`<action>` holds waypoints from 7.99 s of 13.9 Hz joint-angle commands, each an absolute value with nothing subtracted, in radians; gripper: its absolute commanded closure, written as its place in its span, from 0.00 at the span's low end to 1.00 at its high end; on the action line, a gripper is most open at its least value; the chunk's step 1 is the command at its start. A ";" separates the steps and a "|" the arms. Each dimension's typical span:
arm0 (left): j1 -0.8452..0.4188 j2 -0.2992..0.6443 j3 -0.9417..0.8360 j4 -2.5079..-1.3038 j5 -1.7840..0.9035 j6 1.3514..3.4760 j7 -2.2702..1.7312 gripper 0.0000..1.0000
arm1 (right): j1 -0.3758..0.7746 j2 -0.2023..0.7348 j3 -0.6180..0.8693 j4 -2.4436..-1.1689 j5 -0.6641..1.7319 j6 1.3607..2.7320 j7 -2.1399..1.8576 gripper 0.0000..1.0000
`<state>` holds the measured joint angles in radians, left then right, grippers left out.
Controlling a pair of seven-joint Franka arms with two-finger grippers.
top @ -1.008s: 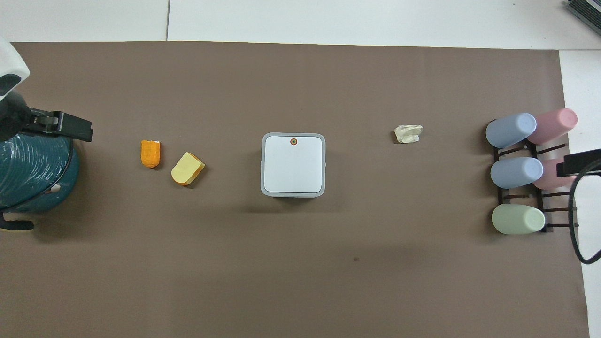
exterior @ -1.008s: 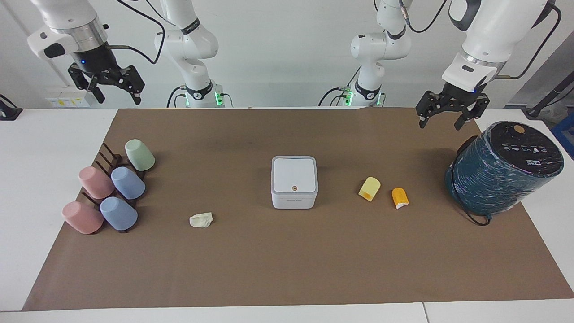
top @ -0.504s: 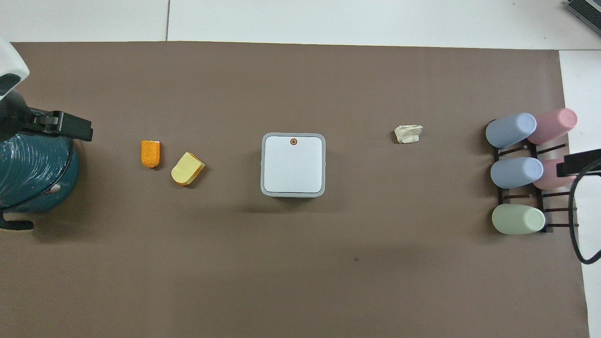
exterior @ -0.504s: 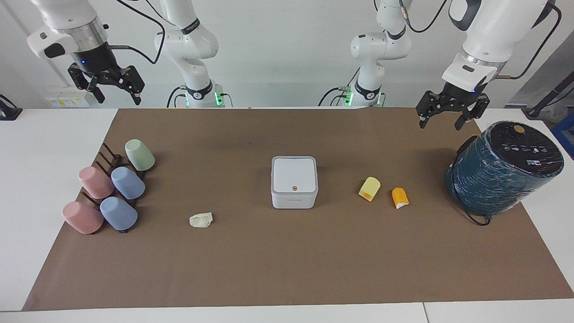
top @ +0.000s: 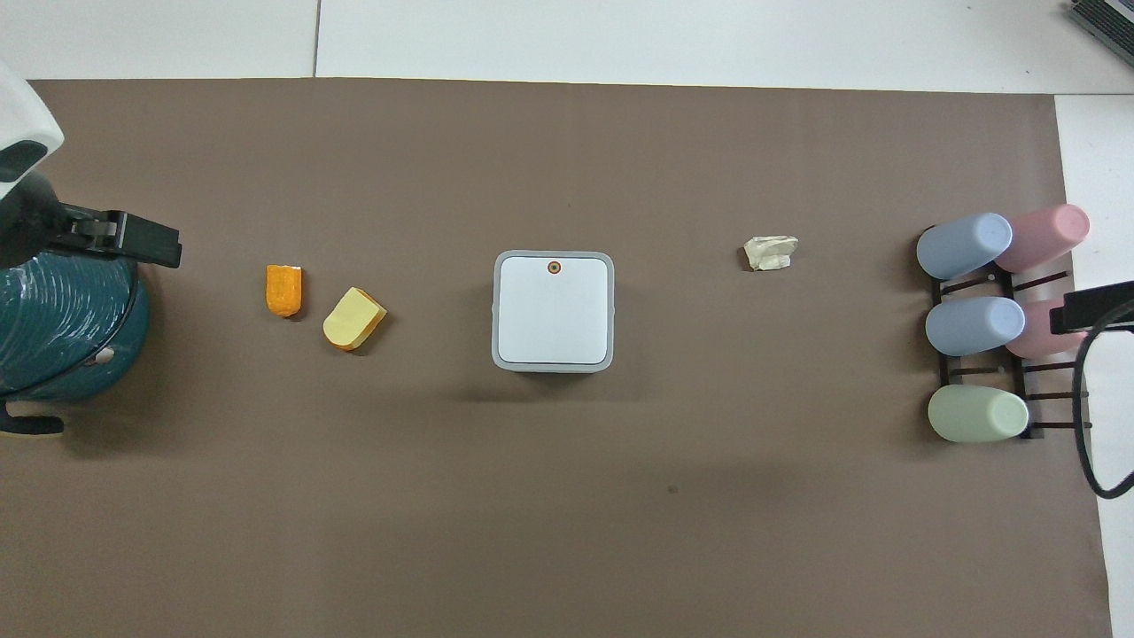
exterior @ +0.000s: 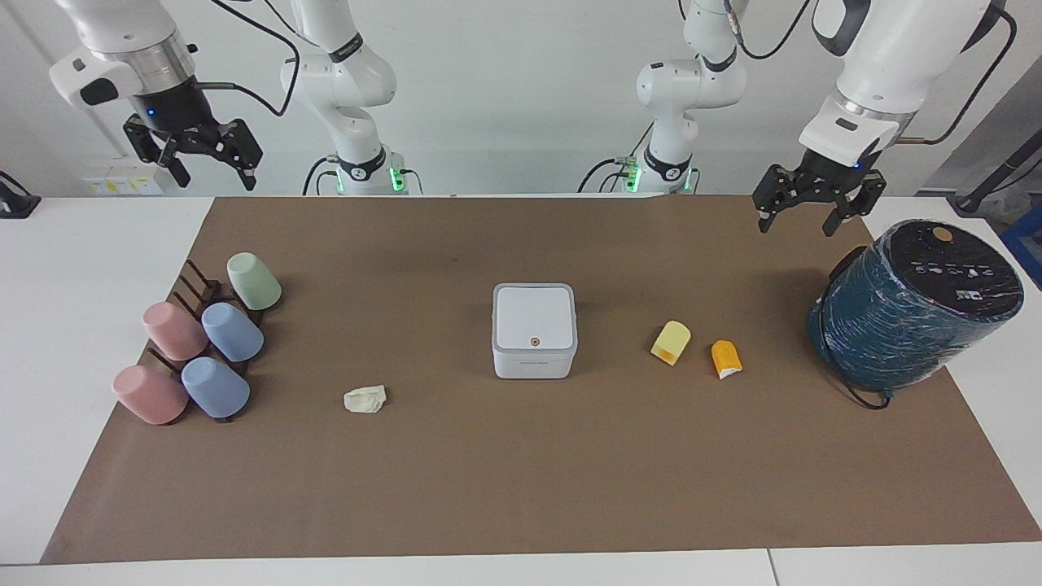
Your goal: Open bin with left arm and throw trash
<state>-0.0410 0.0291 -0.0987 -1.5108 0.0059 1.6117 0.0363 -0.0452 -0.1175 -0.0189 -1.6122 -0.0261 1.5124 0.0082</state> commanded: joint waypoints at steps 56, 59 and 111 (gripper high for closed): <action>-0.543 0.426 -0.089 -1.588 -0.063 2.312 -0.583 1.00 | -0.051 -0.132 -0.017 -1.629 -0.012 1.528 -0.015 0.00; -0.540 0.428 -0.089 -1.588 -0.063 2.315 -0.583 1.00 | -0.051 -0.133 -0.017 -1.629 -0.012 1.526 -0.017 0.00; -0.362 0.263 -0.078 -1.301 -0.080 1.646 -0.568 1.00 | 0.034 -0.114 -0.006 -1.801 -0.008 1.805 0.090 0.00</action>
